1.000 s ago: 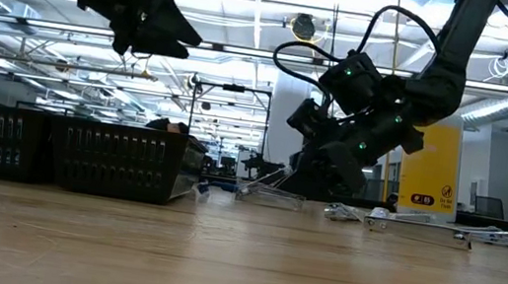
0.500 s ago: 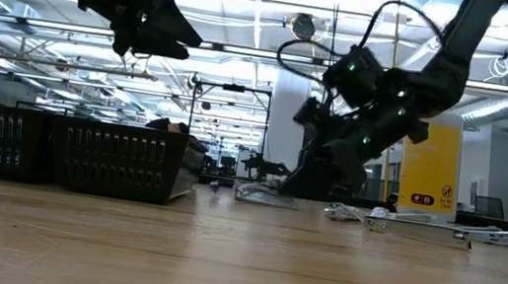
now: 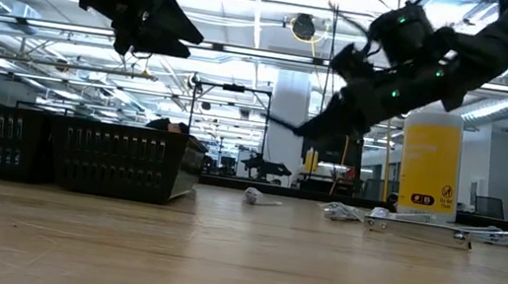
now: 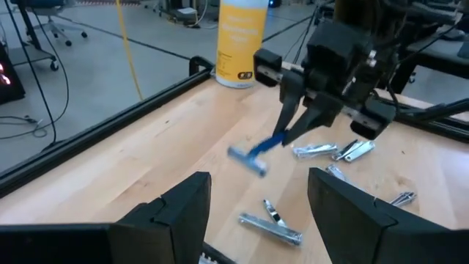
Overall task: Pick & Place Travel size toiletries
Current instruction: Put the blue razor into the bottom left black bin
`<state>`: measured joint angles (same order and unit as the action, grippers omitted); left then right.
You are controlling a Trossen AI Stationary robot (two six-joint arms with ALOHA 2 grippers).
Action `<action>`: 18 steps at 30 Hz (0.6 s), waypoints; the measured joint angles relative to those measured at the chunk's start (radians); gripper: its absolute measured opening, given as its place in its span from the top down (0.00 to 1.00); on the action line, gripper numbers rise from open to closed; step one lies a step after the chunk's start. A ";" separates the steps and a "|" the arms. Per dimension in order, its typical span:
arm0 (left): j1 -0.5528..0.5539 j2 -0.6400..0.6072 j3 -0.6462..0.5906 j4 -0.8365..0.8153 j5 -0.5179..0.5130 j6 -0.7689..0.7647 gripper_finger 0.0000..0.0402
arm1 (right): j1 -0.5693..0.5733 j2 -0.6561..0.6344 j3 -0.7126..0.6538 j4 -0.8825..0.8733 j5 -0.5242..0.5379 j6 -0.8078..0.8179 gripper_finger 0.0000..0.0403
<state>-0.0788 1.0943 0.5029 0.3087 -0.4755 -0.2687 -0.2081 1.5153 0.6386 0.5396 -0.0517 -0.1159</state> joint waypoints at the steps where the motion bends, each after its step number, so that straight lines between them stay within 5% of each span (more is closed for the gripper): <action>1: 0.000 0.000 0.000 0.008 0.000 0.002 0.44 | 0.003 -0.019 -0.014 0.029 -0.001 0.007 0.95; 12: 0.001 0.079 0.000 0.220 0.085 0.098 0.44 | 0.058 -0.067 -0.139 0.500 -0.085 0.053 0.95; 18: 0.001 0.247 -0.001 0.533 0.116 0.349 0.44 | 0.101 -0.067 -0.141 0.585 -0.137 0.058 0.95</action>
<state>-0.0780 1.3418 0.5022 0.8420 -0.3593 0.0798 -0.1070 1.4485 0.4980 1.1242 -0.1889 -0.0581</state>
